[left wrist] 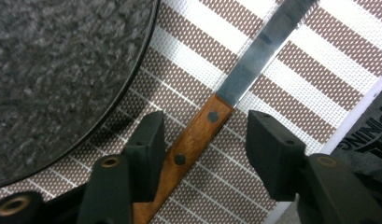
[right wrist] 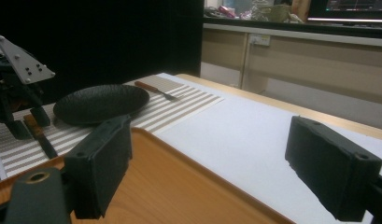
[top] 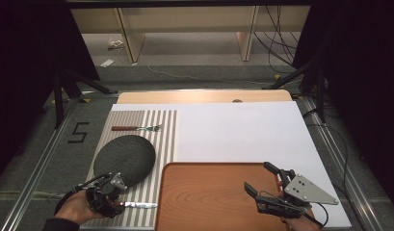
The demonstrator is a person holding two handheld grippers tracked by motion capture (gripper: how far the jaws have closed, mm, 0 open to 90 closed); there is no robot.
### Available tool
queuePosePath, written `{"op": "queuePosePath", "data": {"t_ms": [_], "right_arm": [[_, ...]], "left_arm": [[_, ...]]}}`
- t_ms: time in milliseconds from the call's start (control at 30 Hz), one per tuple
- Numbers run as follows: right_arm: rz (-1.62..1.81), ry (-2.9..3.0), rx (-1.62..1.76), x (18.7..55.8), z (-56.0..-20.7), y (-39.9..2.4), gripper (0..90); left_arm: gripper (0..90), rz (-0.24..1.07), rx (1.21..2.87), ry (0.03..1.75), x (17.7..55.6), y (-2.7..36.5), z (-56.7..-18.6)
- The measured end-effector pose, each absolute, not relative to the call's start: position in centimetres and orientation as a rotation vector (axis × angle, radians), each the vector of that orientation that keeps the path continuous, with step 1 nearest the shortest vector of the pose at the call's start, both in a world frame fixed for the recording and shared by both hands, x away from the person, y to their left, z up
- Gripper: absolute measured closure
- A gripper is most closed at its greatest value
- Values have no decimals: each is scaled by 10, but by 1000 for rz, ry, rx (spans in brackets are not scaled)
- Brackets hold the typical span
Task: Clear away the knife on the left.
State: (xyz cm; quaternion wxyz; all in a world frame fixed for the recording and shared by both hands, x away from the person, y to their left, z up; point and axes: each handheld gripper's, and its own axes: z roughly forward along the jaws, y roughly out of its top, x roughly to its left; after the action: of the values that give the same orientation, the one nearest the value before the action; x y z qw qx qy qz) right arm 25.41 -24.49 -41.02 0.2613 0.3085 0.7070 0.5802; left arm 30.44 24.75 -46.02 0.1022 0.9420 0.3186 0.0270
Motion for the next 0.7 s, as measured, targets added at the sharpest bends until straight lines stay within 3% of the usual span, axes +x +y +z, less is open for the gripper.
{"op": "queuePosePath", "data": {"t_ms": [467, 700], "right_arm": [[1571, 1923, 826, 254, -411, -244, 158], [1570, 1923, 824, 254, -411, -244, 158]], "left_arm": [[740, 62, 2886, 917, 305, 236, -459], [763, 53, 2882, 902, 304, 237, -459]]}}
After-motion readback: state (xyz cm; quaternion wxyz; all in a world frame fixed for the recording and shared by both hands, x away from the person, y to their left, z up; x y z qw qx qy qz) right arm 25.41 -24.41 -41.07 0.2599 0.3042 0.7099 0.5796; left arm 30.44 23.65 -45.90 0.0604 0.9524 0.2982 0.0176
